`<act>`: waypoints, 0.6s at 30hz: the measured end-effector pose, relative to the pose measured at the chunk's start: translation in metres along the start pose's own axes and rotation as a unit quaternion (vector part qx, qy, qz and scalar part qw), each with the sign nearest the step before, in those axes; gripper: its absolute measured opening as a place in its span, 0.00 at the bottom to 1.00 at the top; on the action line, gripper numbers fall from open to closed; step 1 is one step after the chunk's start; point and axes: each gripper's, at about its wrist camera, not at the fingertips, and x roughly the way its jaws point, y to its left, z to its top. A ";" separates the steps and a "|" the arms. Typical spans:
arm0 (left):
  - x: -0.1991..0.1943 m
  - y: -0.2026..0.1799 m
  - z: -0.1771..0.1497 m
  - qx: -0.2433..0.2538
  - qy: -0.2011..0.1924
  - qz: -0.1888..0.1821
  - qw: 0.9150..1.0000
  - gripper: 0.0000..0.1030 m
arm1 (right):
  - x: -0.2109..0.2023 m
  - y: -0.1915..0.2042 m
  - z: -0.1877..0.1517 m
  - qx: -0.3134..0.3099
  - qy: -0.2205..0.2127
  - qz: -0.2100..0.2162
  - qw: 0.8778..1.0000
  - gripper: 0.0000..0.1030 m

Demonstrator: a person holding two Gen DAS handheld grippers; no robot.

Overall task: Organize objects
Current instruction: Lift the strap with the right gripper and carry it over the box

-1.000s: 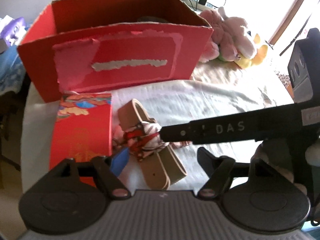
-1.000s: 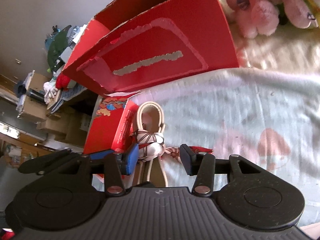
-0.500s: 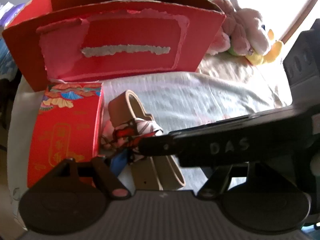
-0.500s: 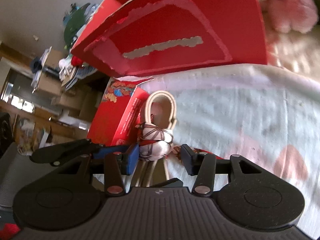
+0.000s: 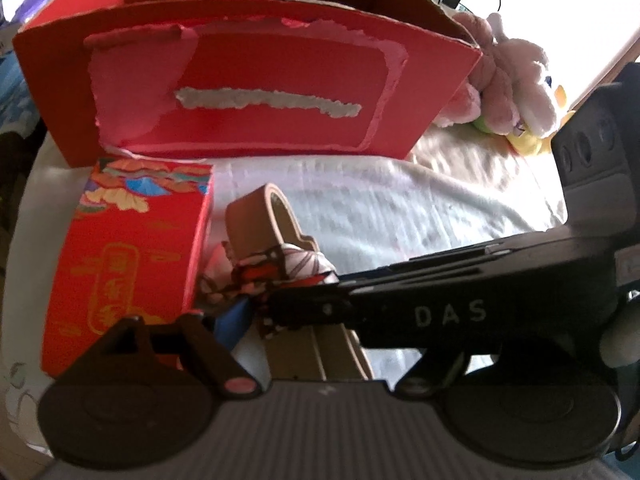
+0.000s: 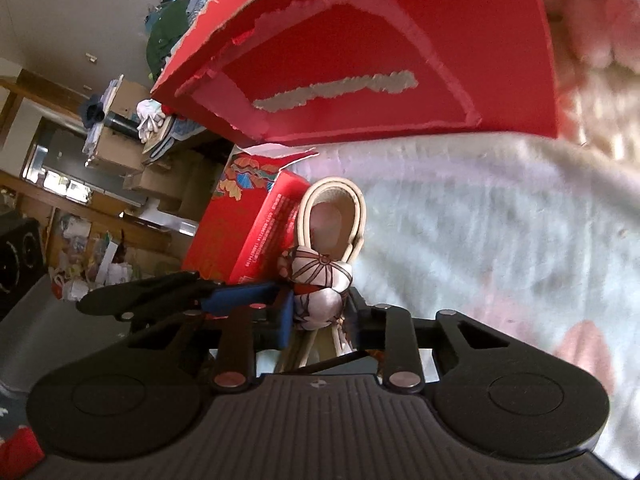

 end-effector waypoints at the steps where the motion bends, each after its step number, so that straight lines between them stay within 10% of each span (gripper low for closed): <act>1: 0.000 -0.002 0.001 0.002 0.002 -0.003 1.000 0.73 | -0.004 0.000 0.000 -0.006 0.002 -0.004 1.000 0.27; 5: -0.002 -0.016 0.006 0.008 0.010 -0.017 1.000 0.56 | -0.025 -0.007 0.002 -0.013 0.005 -0.011 1.000 0.26; 18: -0.024 -0.100 0.030 0.118 -0.045 -0.057 0.990 0.52 | -0.108 -0.016 0.007 -0.031 -0.072 -0.034 0.996 0.25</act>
